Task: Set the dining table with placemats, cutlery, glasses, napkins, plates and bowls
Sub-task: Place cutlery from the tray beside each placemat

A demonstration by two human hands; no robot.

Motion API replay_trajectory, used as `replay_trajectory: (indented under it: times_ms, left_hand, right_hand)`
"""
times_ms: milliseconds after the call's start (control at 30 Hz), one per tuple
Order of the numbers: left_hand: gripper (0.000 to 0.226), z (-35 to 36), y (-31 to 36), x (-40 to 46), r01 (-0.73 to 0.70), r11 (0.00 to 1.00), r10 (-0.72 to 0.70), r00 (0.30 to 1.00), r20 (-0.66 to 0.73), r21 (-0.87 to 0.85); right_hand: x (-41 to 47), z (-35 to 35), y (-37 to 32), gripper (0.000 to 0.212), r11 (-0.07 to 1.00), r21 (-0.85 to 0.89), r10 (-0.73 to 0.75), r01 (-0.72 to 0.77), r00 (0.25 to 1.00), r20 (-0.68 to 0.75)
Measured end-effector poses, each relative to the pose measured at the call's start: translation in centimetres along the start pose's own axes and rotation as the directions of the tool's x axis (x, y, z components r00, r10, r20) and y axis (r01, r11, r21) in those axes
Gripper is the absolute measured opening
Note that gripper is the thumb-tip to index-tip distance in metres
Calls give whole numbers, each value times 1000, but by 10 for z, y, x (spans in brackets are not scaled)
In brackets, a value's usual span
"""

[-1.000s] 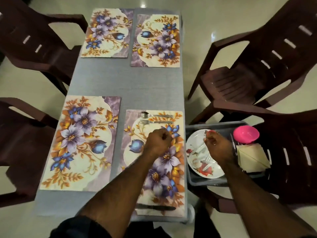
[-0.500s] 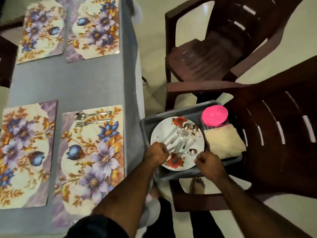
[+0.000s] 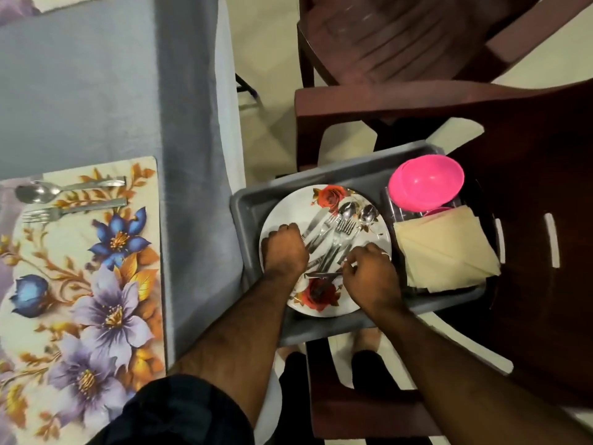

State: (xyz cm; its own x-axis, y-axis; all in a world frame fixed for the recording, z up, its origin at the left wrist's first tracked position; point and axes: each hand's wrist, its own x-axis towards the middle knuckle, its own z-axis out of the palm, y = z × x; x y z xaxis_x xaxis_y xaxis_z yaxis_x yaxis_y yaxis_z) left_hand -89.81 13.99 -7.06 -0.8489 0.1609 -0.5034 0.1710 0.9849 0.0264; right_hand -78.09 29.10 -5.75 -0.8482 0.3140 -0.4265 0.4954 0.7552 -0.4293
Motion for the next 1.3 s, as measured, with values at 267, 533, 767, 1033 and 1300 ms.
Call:
replay_trajectory:
  times_ms: [267,533,767,1033,1300]
  left_hand:
    - [35,-1,0,10,47,997,-42,996,84,-67]
    - [35,-1,-6,9,111,972,-122,992,-41,-205]
    - [31,-10,-14,13,197,956,-211,976,-47,-219]
    - [20,-13,-8,13,193,929,-186,981,53,-315]
    - [13,-31,-20,11,257,842,-210,966,150,-475]
  right_hand:
    - [65,-19,-34,41,988,15,153,-153,982,-111]
    - [118,-28,-41,51,963,-92,249,-253,967,-58]
    - [115,-21,-43,33,957,-208,197,-203,979,-49]
    - [104,-36,-46,8,965,169,202,-201,979,12]
    - [86,-52,-32,10,706,680,217,-200,974,61]
